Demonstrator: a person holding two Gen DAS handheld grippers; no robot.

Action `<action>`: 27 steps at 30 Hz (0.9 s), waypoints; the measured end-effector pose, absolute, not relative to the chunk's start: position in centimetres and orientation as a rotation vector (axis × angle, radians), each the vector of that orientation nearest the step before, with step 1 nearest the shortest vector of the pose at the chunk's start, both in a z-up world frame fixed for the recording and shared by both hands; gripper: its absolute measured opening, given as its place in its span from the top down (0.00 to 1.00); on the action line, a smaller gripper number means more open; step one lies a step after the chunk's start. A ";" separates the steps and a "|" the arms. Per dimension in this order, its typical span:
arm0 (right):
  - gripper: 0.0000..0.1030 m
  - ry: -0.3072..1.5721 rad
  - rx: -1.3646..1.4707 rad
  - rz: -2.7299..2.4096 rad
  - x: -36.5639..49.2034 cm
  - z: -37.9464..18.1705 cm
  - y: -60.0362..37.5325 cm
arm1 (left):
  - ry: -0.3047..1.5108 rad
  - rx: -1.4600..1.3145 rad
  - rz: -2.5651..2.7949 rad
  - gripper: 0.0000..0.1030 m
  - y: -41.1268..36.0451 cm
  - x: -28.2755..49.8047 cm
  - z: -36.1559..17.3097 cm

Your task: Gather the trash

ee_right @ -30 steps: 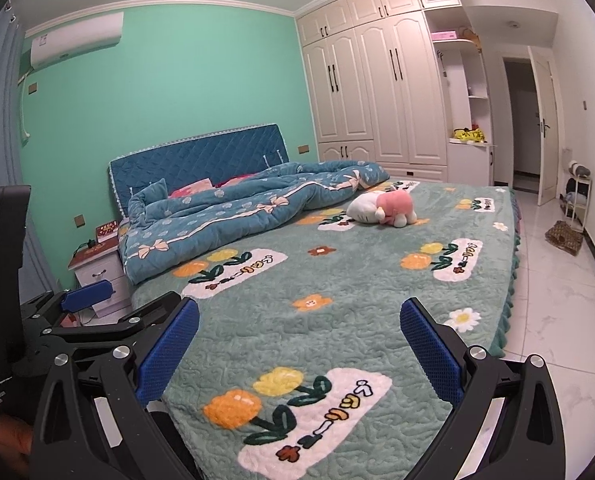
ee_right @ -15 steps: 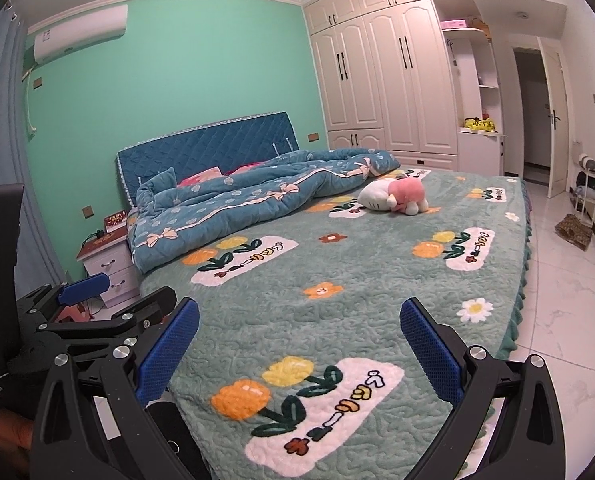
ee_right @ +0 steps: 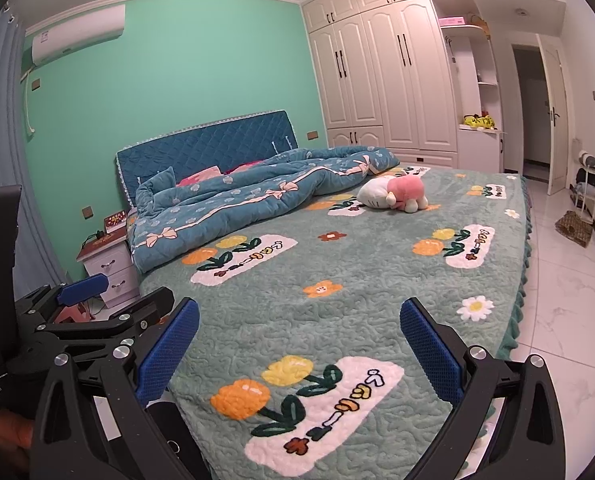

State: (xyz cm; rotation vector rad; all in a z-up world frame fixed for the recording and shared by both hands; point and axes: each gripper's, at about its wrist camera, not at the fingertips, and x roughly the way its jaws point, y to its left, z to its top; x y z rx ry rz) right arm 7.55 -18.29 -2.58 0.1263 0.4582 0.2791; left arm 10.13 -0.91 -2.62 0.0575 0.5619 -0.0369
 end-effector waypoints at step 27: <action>0.04 0.467 0.133 0.279 7.7 -2.9 -18.0 | 0.571 0.062 -0.030 0.05 -1.1 9.8 -2.8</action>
